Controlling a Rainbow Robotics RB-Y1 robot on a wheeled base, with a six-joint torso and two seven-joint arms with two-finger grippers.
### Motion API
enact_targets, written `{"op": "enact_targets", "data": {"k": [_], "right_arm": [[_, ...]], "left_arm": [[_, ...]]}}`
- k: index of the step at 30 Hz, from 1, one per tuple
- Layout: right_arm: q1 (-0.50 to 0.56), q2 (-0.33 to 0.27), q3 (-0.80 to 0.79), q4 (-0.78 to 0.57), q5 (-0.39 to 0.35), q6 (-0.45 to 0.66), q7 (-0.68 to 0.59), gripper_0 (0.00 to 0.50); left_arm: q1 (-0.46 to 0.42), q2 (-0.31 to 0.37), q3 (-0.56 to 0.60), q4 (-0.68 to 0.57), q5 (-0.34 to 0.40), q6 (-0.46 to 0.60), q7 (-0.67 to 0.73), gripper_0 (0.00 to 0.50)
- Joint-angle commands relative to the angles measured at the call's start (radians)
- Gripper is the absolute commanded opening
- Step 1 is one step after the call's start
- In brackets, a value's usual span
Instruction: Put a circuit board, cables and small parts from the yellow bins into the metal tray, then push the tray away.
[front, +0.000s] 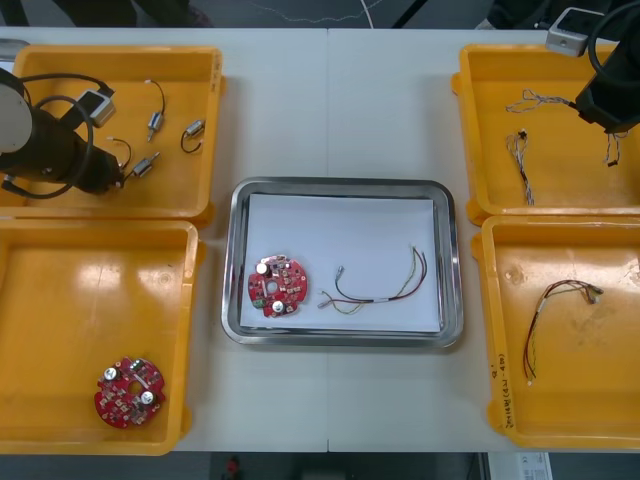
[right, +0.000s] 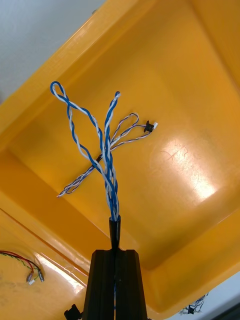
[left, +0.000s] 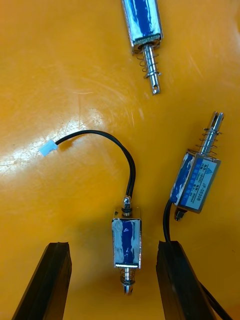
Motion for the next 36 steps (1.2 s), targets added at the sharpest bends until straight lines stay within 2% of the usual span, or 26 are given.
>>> {"op": "enact_targets", "data": {"k": [1, 15, 16, 17, 18, 19, 20, 31, 36], "right_arm": [[-0.005, -0.001, -0.012, -0.036, 0.007, 0.004, 0.032, 0.0], [-0.003, -0.001, -0.02, -0.036, 0.009, 0.004, 0.04, 0.0], [-0.003, -0.001, -0.02, -0.036, 0.009, 0.004, 0.04, 0.0], [-0.003, -0.001, -0.02, -0.036, 0.009, 0.004, 0.04, 0.0], [-0.003, -0.001, -0.02, -0.036, 0.009, 0.004, 0.04, 0.0], [-0.003, -0.001, -0.02, -0.036, 0.009, 0.004, 0.04, 0.0], [-0.003, 0.0, -0.02, -0.036, 0.009, 0.004, 0.04, 0.0], [-0.003, -0.001, -0.02, -0.036, 0.012, 0.004, 0.04, 0.0], [-0.003, -0.001, -0.023, -0.036, 0.015, 0.004, 0.04, 0.0]], "left_arm": [[0.02, 0.048, -0.034, -0.008, -0.005, -0.034, -0.086, 0.5], [0.021, 0.046, -0.072, -0.005, -0.021, -0.072, -0.08, 0.5], [0.021, 0.046, -0.073, -0.005, -0.024, -0.072, -0.082, 0.391], [0.021, 0.046, -0.076, -0.006, -0.027, -0.074, -0.082, 0.248], [0.021, 0.046, -0.076, -0.006, -0.027, -0.074, -0.082, 0.248], [0.023, 0.046, -0.076, -0.006, -0.027, -0.074, -0.083, 0.023], [0.023, 0.046, -0.076, -0.005, -0.027, -0.074, -0.083, 0.003], [0.021, 0.048, -0.07, -0.006, -0.024, -0.069, -0.085, 0.0], [-0.011, 0.046, -0.03, -0.014, -0.014, 0.017, -0.075, 0.0]]}}
